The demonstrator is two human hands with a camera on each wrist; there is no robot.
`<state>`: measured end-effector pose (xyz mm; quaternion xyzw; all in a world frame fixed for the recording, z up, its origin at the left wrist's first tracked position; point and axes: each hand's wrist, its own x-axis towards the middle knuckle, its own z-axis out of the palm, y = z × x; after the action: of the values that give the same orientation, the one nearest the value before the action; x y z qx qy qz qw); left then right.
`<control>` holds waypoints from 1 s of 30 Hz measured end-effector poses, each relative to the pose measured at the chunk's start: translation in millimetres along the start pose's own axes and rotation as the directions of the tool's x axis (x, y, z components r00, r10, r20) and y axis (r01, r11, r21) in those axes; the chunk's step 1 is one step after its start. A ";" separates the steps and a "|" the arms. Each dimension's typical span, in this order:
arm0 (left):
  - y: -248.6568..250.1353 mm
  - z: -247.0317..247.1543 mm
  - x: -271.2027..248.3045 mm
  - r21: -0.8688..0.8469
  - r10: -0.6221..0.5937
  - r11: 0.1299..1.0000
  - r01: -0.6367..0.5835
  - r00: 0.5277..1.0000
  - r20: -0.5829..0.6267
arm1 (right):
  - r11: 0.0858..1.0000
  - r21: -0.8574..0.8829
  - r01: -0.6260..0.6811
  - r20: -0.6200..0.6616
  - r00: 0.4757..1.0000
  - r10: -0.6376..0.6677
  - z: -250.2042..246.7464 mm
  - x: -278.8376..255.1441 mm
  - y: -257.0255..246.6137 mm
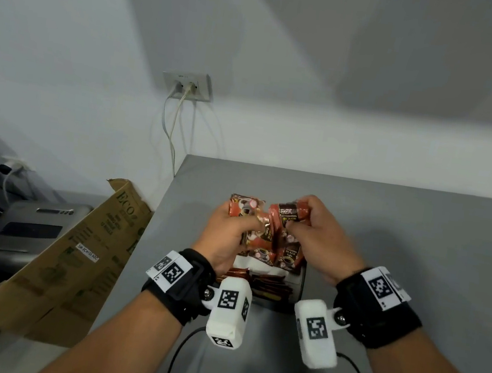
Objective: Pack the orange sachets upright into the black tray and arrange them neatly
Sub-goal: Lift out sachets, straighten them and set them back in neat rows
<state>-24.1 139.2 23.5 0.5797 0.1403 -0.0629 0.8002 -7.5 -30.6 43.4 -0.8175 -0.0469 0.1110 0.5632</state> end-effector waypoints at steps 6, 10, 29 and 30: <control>2.9 -2.1 0.2 0.022 0.018 1.000 -0.017 1.000 -0.023 | 0.890 0.454 -0.037 -0.133 0.985 0.109 1.1 5.7 3.2; 0.1 1.2 1.3 -0.059 0.043 0.997 -0.047 0.997 -0.062 | 0.675 0.722 -0.151 0.056 0.985 0.161 18.5 -2.5 10.6; -8.5 -4.0 -3.6 0.046 0.075 0.996 -0.075 0.997 0.008 | 0.777 0.609 -0.157 -0.034 0.974 0.223 11.1 -4.0 10.6; -8.9 -3.8 -1.7 0.033 0.108 0.994 -0.107 0.994 -0.032 | 0.785 0.592 -0.185 -0.006 0.972 0.233 14.1 -6.5 13.4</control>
<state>-28.6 139.8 14.9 0.5996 0.1215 -0.0120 0.7909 -17.8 -23.9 26.9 -0.6072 0.1028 0.1496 0.7736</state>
